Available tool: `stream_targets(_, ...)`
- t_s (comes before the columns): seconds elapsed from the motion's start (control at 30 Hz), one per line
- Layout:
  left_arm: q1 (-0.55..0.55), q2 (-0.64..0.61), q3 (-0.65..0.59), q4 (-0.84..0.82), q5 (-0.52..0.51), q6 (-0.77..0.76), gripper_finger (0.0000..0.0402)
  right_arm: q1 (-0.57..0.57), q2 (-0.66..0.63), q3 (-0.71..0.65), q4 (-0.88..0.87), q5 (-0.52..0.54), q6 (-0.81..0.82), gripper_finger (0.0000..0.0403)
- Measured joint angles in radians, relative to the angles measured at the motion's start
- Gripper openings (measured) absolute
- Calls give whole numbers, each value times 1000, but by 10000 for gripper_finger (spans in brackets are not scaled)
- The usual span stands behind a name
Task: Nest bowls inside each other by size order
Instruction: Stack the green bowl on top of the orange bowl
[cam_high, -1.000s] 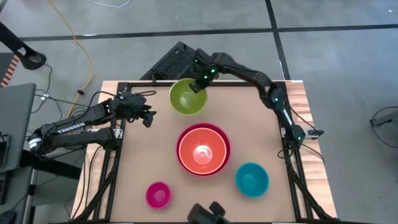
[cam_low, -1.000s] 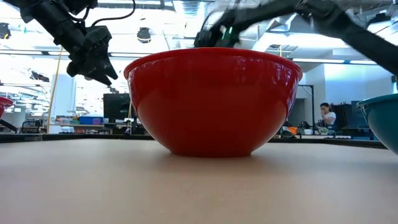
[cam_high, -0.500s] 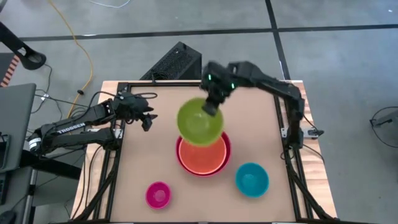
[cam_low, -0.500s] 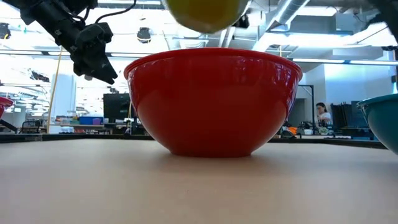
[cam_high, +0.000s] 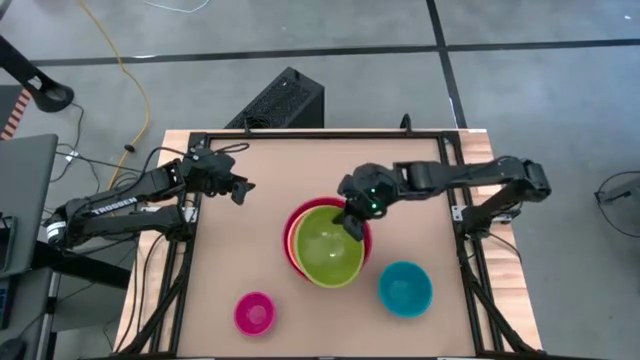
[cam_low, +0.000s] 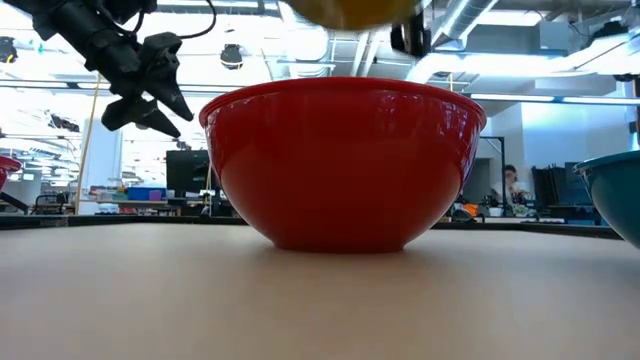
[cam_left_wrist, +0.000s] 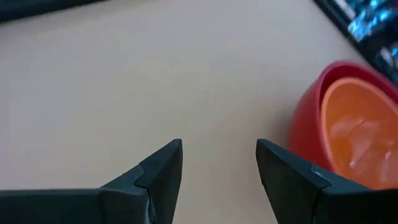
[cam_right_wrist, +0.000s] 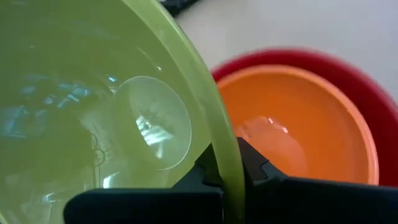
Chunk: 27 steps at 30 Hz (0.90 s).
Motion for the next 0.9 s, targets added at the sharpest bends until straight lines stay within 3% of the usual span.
stream_targets(0.27,-81,0,0,-17,-22,-115,194,-27,101,-63,43,27,97,15)
stream_targets(0.43,-154,0,0,-18,-129,-72,194,-42,182,-63,32,36,149,15)
stream_targets(0.9,-250,0,0,-71,-188,17,194,-68,256,-62,-45,59,275,15)
